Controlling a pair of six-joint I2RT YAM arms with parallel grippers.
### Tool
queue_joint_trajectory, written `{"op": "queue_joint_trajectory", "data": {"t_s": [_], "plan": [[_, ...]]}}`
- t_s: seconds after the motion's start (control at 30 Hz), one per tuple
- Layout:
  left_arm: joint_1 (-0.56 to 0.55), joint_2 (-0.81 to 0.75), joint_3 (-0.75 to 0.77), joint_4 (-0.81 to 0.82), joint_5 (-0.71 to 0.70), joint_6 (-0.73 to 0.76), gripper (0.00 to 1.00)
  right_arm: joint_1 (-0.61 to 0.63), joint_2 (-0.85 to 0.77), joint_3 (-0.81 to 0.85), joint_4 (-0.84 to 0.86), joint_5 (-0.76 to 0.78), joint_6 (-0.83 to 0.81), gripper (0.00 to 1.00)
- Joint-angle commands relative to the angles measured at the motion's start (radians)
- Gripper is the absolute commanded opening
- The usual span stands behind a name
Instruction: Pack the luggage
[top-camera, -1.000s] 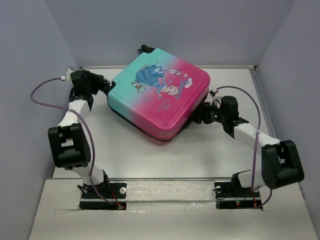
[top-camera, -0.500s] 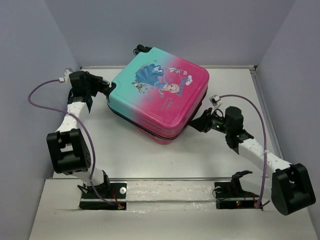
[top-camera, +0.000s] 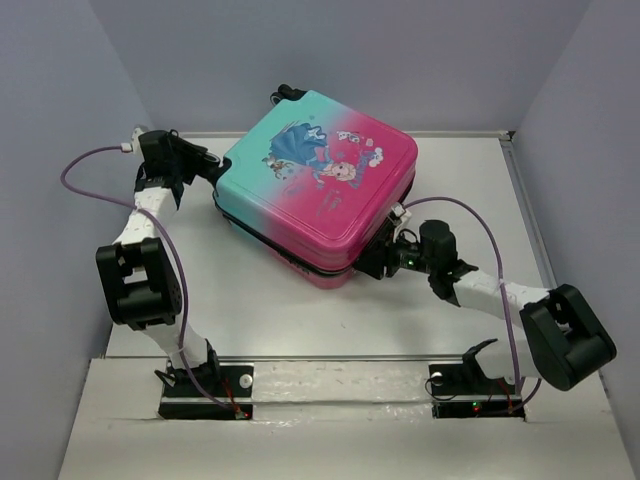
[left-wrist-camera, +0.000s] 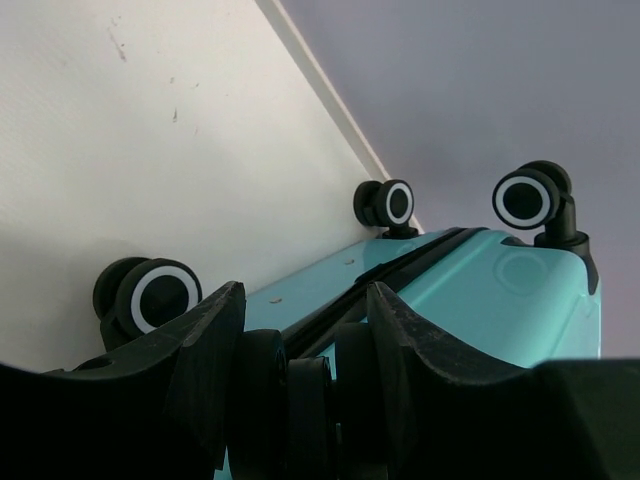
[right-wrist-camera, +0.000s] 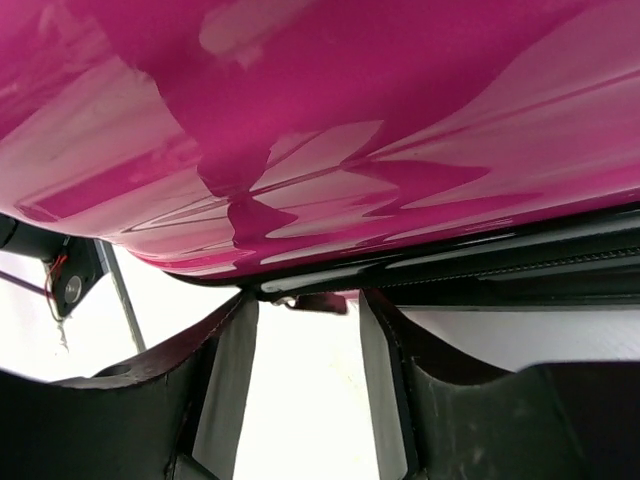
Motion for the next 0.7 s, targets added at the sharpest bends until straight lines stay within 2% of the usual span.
{"op": "queue_joint_trajectory", "data": {"t_s": [0.0, 0.27, 0.4, 0.43, 0.53, 0.6, 0.67], "plan": [[-0.006, -0.005, 0.041, 0.066, 0.080, 0.072, 0.06, 0.012, 0.021, -0.008, 0.141, 0.036, -0.050, 0.52], [0.002, 0.044, 0.055, 0.046, 0.083, 0.103, 0.08, 0.031, 0.087, -0.002, 0.174, -0.006, -0.039, 0.54], [0.006, 0.041, 0.039, 0.043, 0.065, 0.124, 0.20, 0.031, 0.110, 0.001, 0.193, -0.024, -0.031, 0.48], [0.006, 0.040, 0.038, 0.043, 0.062, 0.127, 0.20, 0.031, 0.104, -0.012, 0.205, -0.032, -0.030, 0.48], [0.008, 0.041, 0.025, 0.043, 0.058, 0.126, 0.20, 0.031, 0.066, -0.042, 0.241, -0.033, -0.007, 0.50], [0.008, 0.041, 0.022, 0.043, 0.060, 0.126, 0.22, 0.031, 0.046, -0.065, 0.241, -0.027, -0.008, 0.58], [0.008, 0.029, 0.013, 0.046, 0.048, 0.129, 0.33, 0.031, 0.038, -0.066, 0.242, -0.024, -0.016, 0.60]]}}
